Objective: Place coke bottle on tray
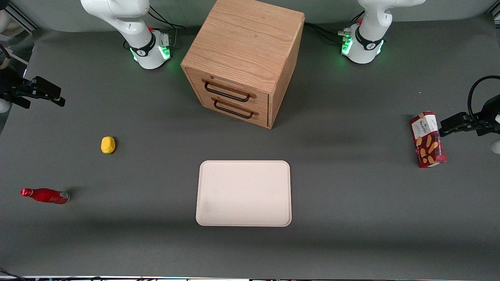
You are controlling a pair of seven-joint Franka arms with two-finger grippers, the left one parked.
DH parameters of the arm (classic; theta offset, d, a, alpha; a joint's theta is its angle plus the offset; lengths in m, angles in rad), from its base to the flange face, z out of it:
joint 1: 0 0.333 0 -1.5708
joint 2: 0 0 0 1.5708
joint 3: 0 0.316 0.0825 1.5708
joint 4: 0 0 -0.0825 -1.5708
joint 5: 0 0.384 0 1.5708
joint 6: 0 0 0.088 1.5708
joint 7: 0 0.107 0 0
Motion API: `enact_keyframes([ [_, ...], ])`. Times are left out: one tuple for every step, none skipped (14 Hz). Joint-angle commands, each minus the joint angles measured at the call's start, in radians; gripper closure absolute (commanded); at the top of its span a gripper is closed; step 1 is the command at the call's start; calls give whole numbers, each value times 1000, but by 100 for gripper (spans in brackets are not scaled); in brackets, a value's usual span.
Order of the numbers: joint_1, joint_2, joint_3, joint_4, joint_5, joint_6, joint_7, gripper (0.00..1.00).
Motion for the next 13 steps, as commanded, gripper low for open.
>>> enact_keyframes([
  [-6,4,8,18,-11,-9,-16,0],
  [-6,4,8,19,-11,-9,-14,0],
  [-6,4,8,19,-9,-9,-14,0],
  [-6,5,8,19,-9,-9,-14,0],
  [-6,4,8,18,-9,-9,-14,0],
  [-6,4,8,18,-9,-9,-16,0],
  [-6,2,8,16,-11,-12,-16,0],
  [-6,2,10,16,-11,-12,-16,0],
  [-6,1,10,16,-11,-15,-14,0],
  [-6,1,10,15,-12,-15,-14,0],
  [-6,1,10,16,-12,-15,-16,0],
  [-6,1,10,15,-14,-16,-16,0],
  [-6,1,10,15,-14,-18,-16,0],
])
